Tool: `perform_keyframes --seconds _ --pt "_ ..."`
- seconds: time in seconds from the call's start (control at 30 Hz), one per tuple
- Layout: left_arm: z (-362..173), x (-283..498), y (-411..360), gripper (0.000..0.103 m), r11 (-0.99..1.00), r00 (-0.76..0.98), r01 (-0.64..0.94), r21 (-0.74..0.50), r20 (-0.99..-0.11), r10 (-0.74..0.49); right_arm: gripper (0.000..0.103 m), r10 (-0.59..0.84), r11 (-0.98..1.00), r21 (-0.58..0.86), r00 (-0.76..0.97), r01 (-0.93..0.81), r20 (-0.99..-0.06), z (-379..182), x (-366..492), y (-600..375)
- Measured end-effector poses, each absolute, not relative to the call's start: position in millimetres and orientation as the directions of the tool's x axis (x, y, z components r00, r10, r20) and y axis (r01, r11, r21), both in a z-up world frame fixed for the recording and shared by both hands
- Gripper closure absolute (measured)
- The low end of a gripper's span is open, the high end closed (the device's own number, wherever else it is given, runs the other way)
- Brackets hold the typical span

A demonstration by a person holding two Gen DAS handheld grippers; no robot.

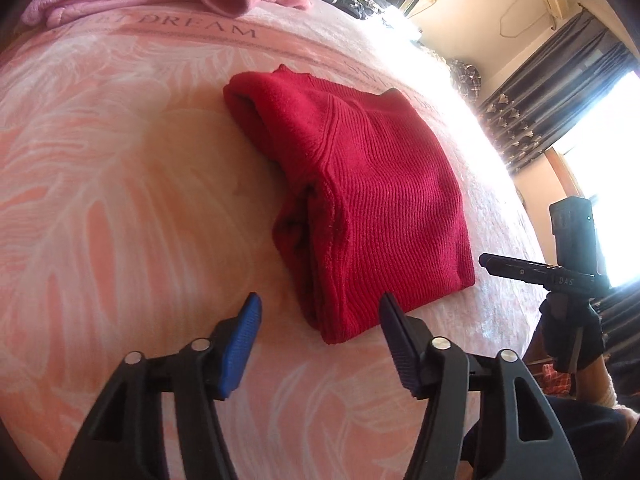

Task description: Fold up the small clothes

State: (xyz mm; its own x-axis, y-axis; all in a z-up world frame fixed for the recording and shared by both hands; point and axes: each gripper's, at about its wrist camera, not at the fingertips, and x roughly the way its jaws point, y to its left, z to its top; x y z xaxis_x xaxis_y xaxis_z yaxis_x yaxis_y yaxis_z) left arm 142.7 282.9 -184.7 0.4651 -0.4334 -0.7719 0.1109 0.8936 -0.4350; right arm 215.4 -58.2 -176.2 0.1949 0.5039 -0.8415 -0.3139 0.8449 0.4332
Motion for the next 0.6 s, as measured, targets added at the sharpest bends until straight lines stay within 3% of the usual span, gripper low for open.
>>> perform_keyframes --seconds 0.23,0.37,0.6 --pt "-139 135 275 0.027 0.923 0.48 0.101 -0.372 -0.794 -0.373 0.021 0.409 0.899 0.337 0.257 -0.28 -0.876 -146 193 -65" --pt "-114 120 267 0.027 0.955 0.495 0.089 -0.283 -0.82 -0.289 0.017 0.282 0.944 0.211 0.285 -0.255 -0.916 -130 182 -70" --pt "-85 91 264 0.027 0.985 0.473 -0.075 -0.153 -0.875 -0.1 0.017 0.16 0.964 0.085 0.298 -0.25 -0.941 -100 149 -67"
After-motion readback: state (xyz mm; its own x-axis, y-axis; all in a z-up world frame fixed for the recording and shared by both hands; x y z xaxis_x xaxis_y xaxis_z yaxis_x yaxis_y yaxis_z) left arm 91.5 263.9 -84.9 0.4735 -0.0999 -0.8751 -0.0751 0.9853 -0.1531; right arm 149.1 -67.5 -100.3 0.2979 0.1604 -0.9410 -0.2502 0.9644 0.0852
